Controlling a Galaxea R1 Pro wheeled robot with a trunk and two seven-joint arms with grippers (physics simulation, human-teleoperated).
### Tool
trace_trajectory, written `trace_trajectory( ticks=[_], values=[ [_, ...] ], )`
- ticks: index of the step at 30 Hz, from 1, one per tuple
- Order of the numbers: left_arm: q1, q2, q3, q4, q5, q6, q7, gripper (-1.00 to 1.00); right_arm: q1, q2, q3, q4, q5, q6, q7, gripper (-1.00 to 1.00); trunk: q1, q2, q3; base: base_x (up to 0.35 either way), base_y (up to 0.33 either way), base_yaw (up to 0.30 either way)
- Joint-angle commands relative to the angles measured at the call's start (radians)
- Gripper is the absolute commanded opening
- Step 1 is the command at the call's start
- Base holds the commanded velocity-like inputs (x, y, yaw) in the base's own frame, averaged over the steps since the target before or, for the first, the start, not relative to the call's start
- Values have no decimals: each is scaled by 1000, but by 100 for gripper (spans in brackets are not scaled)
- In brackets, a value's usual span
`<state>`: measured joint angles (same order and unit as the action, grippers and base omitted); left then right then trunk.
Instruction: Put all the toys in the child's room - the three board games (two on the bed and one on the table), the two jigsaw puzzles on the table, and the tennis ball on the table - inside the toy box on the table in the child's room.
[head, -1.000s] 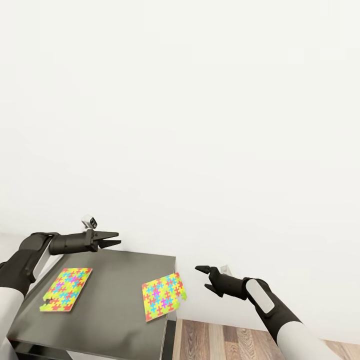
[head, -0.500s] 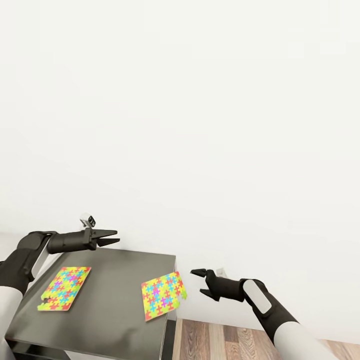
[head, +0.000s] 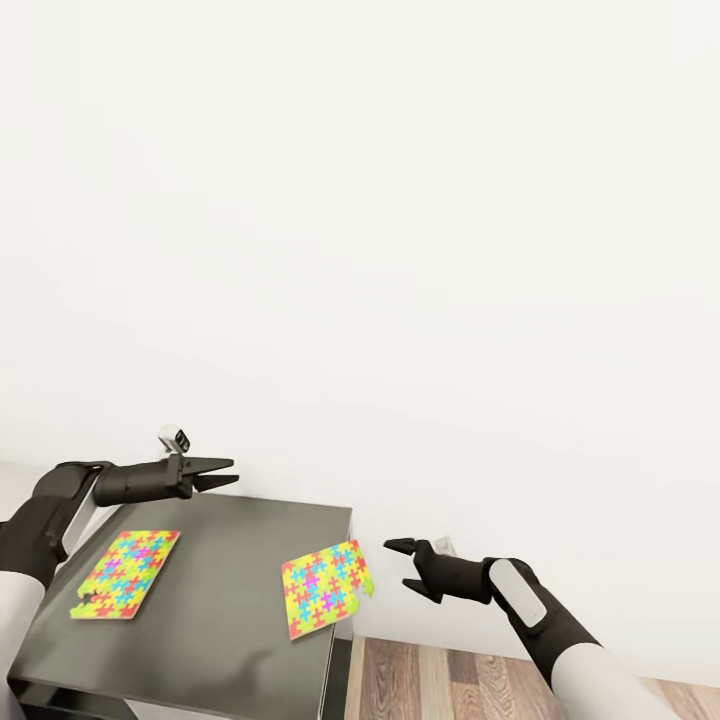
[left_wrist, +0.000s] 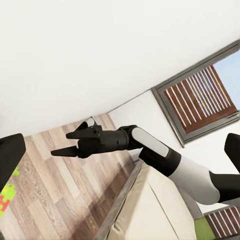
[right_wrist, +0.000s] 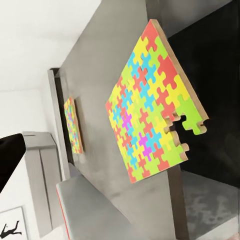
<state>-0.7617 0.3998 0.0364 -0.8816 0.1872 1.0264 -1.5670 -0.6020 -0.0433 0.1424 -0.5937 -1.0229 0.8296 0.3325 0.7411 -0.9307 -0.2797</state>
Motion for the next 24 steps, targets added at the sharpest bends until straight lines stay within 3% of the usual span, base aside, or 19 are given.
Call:
trace_trajectory(
  ticks=[1,18,24],
  values=[
    [-1,0,0,0,0,11,-4,100,-1,-2,3,0,4,0,7,100,4,-8,-5,0,0,0],
    [-1,1,6,0,0,8,-4,100,-2,-4,1,-4,5,-36,7,100,69,-127,-58,0,0,0],
    [-1,0,18,-3,0,8,-4,100,-50,1,1,-2,3,-41,6,100,92,-169,-77,0,0,0]
  ],
)
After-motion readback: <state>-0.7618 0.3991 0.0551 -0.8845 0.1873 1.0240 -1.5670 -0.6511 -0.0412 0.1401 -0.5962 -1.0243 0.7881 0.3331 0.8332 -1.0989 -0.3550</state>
